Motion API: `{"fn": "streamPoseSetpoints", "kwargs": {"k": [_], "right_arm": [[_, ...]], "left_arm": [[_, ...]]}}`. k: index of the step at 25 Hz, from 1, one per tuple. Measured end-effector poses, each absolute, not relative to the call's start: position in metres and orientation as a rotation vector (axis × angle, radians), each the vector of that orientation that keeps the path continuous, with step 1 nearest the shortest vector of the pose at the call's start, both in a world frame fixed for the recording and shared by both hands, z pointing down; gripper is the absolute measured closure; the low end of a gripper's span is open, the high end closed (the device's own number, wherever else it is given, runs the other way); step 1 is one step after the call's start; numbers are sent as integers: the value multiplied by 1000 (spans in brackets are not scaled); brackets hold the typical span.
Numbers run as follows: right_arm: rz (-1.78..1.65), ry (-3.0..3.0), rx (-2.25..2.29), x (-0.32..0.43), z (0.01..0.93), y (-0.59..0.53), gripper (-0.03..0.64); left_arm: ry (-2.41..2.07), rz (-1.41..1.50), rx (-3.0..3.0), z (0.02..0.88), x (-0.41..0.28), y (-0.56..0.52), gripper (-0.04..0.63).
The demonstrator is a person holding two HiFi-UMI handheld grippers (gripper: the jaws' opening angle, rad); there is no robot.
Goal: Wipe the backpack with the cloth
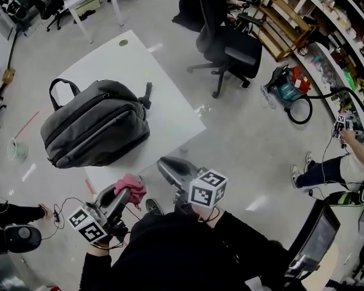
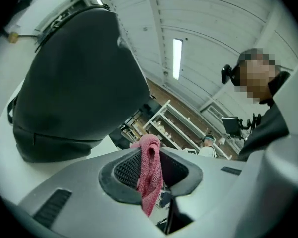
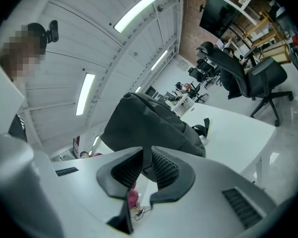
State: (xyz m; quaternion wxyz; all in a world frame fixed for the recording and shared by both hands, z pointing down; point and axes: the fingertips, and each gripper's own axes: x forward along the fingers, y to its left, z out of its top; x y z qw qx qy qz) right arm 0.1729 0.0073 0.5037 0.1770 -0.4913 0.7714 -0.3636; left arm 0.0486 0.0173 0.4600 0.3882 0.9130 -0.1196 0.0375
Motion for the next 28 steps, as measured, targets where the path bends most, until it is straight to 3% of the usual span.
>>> {"fn": "streamPoseSetpoints", "kwargs": {"k": [8, 10, 16, 21, 28], "right_arm": [[-783, 2369, -1388, 135, 432, 44, 548], [-768, 2338, -1443, 127, 433, 48, 468], [-698, 2267, -1469, 113, 417, 68, 391], [-685, 2464, -1205, 59, 415, 76, 246], [-618, 2633, -1025, 12, 414, 59, 246]], "left_arm": [[-29, 140, 2450, 441, 49, 42, 502], [28, 143, 2458, 441, 46, 44, 502], [258, 58, 2448, 437, 52, 37, 502], [591, -47, 2347, 404, 30, 54, 502], [507, 10, 2419, 393, 29, 45, 502]]}}
